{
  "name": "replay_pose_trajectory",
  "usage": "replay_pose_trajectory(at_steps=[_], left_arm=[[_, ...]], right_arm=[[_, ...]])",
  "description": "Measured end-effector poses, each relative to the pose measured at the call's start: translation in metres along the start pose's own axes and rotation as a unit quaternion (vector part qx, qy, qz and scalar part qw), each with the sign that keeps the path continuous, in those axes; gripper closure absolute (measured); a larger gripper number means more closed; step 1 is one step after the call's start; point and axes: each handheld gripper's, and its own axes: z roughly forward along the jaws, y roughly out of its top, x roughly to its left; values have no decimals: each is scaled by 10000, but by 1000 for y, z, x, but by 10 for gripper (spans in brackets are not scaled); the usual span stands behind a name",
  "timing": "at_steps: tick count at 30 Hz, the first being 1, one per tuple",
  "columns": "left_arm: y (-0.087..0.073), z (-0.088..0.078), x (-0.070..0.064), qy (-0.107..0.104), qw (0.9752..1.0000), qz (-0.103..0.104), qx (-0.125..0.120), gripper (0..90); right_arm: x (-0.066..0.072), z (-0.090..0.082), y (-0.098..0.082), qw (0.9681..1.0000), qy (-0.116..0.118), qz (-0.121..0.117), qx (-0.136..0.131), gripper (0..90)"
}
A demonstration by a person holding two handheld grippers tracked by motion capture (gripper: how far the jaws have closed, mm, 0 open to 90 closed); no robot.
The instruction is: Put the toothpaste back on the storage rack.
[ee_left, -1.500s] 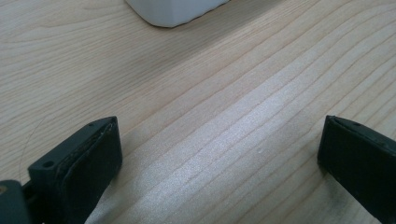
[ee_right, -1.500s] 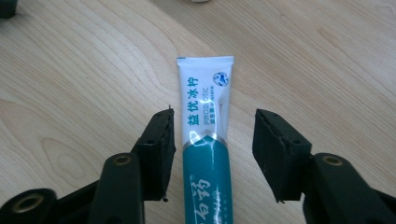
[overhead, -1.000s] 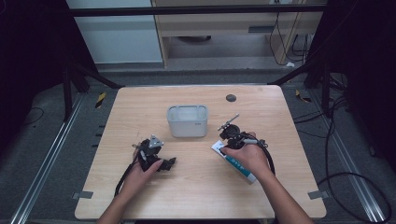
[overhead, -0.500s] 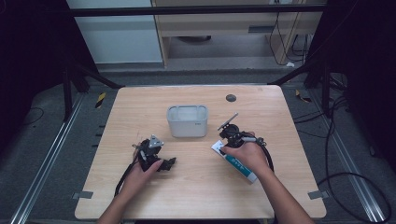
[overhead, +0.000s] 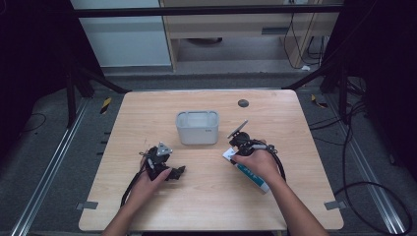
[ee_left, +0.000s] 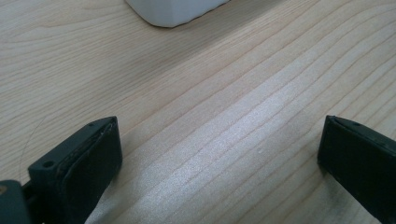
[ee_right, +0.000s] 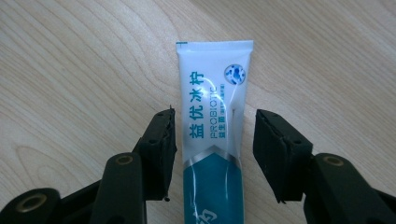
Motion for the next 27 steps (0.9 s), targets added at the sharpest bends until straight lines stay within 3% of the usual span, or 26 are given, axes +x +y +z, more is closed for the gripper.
replay_pose_trajectory(at_steps=[27], left_arm=[[0,0,0,1,10000,1,1,0]], right_arm=[[0,16,-3,9998,-15,-6,202,540]])
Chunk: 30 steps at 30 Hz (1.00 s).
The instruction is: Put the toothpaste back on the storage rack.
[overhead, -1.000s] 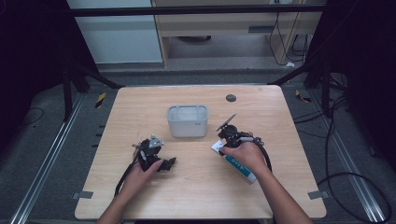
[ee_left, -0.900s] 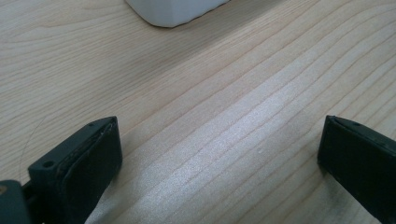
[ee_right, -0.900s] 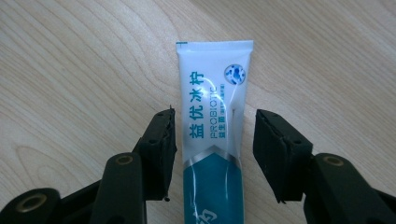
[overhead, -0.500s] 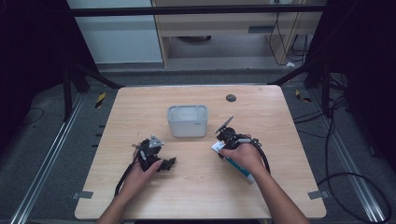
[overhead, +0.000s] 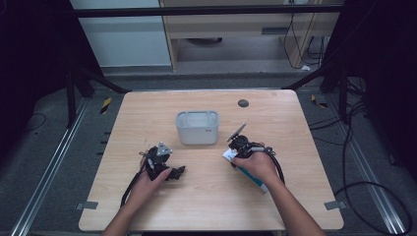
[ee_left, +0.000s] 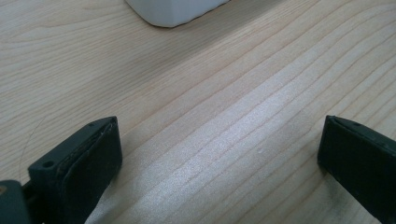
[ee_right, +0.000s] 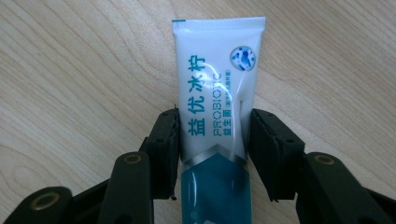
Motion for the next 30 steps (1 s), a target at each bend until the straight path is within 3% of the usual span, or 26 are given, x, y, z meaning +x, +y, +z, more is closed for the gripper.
replay_pose_trajectory(at_steps=[10,12,13,14,21,28,30], left_arm=[[0,0,0,-1,10000,0,0,0],[0,0,0,-1,10000,7,7,0],[0,0,0,0,10000,-3,-2,0],[0,0,0,-1,10000,9,7,0],[0,0,0,0,10000,1,-1,0],[0,0,0,0,10000,-1,0,0],[0,0,0,-1,10000,-1,-1,0]], right_arm=[[3,0,0,9998,-143,-109,-11,581],[5,-1,0,9996,-228,-171,-9,611],[3,-2,-1,9989,-287,-365,-62,626],[6,-3,0,9993,-269,-253,-24,634],[10,-2,0,9979,-474,-450,3,647],[9,-5,0,9987,-426,-269,-14,719],[7,-5,-1,9983,-429,-376,-67,735]])
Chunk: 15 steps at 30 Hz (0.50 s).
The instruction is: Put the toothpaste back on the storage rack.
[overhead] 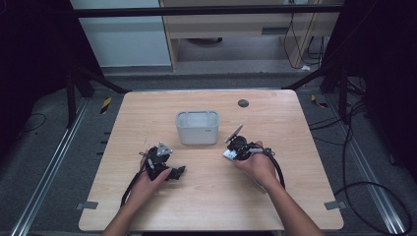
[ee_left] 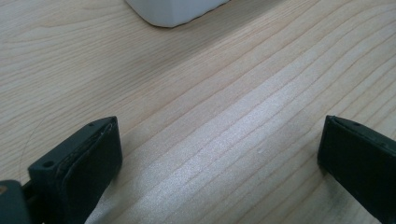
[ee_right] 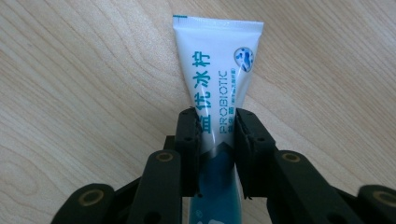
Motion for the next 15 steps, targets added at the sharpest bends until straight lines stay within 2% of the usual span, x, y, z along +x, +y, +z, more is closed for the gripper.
replay_pose_trajectory(at_steps=[1,4,7,15], left_arm=[[0,0,0,1,10000,0,0,0],[0,0,0,0,10000,-1,0,0],[0,0,0,-1,10000,9,8,0],[0,0,0,0,10000,0,0,0]], right_arm=[[1,-1,0,9999,35,114,27,741],[-1,-3,-1,9999,31,118,-52,772],[-4,-6,-2,9996,108,231,-118,791],[-10,-15,-1,9992,191,279,-219,798]])
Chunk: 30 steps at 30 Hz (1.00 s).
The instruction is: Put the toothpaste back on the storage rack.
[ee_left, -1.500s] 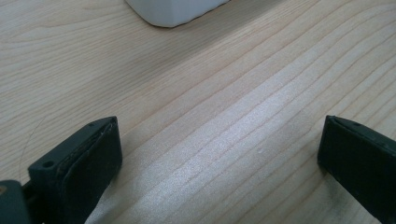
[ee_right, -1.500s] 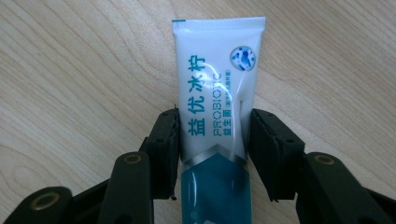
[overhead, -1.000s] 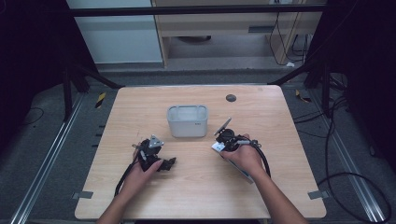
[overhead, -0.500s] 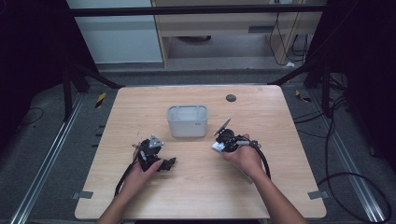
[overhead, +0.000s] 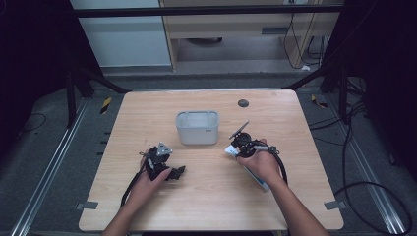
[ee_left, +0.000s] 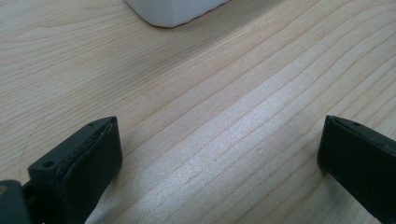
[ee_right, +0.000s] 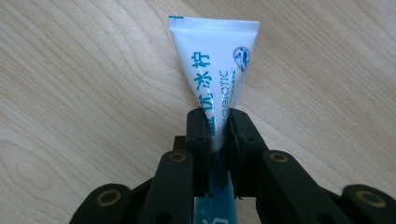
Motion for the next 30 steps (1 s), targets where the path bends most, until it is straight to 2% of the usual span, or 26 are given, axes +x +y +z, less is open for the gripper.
replay_pose_trajectory(at_steps=[12,17,25,30], left_arm=[[0,0,0,-1,10000,1,0,0],[0,0,0,0,10000,11,8,0],[0,0,0,0,10000,10,7,0],[0,0,0,-1,10000,8,9,0]], right_arm=[[-13,-30,7,9994,-126,68,-305,802],[-21,-45,8,9982,-217,162,-529,802],[-30,-71,9,9945,-278,261,-978,802],[-34,-85,11,9899,-346,325,-1339,801]])
